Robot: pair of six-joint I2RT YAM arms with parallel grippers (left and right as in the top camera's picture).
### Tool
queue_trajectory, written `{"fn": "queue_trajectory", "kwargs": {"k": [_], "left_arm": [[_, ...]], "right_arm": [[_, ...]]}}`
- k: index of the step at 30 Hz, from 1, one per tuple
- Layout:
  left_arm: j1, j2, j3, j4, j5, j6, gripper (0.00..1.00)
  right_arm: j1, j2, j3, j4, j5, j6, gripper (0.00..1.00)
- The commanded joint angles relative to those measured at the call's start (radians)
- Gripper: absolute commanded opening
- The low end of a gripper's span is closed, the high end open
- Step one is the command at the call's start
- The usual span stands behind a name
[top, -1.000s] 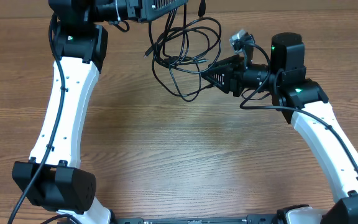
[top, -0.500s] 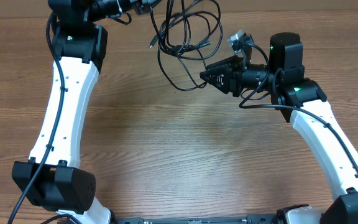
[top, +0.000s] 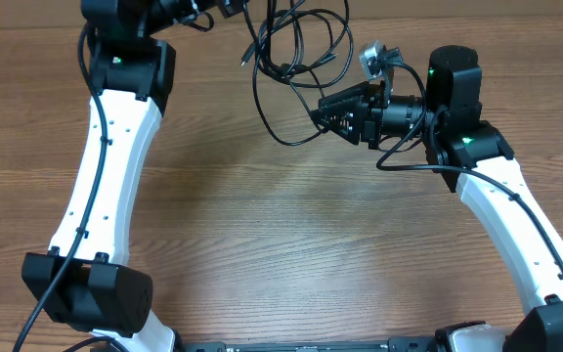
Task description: Untangle cables
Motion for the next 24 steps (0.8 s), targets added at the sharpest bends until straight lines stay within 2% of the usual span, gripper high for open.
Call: {"fn": "queue_trajectory", "kwargs": {"k": [1,11,19,24], "left_arm": [[-0.020,-0.030,0.013,0.043,-0.032,-0.073,0.04],[-0.024,-0.030,0.013,0.172,0.006,-0.272,0.05],[-0.024,-0.030,0.013,0.177,0.014,-0.325,0.04],[-0.024,-0.030,0.013,0.249,0.017,-0.392,0.05]], "right_arm": [[-0.006,0.000,0.007,0.004,0.015,0.006,0.36],[-0.006,0.000,0.007,-0.075,0.286,0.029,0.37],[-0.006,0.003,0.007,-0.151,0.314,0.029,0.37],[-0.006,0.003,0.007,-0.169,0.376,0.030,0.37]]}}
